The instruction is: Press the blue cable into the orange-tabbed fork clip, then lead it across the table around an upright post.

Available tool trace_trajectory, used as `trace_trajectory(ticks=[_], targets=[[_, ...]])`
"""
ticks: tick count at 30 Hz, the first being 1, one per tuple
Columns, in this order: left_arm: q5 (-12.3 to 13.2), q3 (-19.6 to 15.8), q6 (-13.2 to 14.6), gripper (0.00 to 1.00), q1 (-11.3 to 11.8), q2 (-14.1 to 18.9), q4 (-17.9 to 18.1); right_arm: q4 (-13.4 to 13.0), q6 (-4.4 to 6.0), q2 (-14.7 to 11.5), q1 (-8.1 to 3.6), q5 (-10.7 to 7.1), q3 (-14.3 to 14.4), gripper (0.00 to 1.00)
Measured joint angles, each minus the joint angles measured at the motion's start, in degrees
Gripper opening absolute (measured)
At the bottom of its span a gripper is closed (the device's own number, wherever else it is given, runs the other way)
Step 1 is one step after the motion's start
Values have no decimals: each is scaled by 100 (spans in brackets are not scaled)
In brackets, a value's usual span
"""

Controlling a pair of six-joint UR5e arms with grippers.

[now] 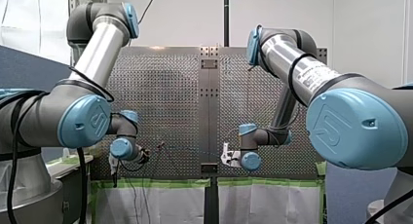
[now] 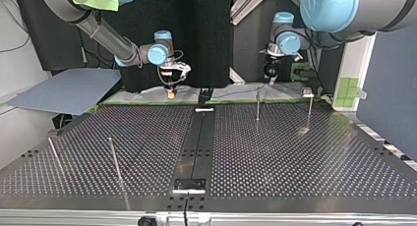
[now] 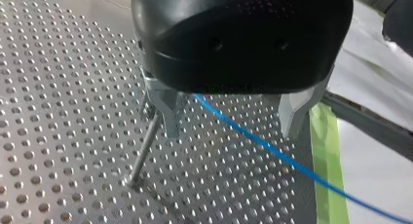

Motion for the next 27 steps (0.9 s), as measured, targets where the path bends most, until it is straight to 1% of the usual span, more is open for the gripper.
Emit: trace_trajectory(ticks=[3,9,11,16,20,24,27], targets=[[58,-36,-101,100,-41,151,-34,7,0,0,0,-1,-1,0],[80,-47,-155,100,-127,432,-15,19,1,1,0,-2,0,0],[46,-47,-169,100,-153,525,4,21,2,1,1,-2,-1,0],[-192,-48,-172,100,-219,781,39,22,8,1,1,-2,-1,0],[-296,-49,-160,100,-246,735,89,26,9,1,1,-2,-1,0],[-335,-48,-46,100,-267,547,235,30,9,1,1,-2,-1,0],[-336,-48,-10,100,-279,404,300,31,9,1,1,-2,0,0]])
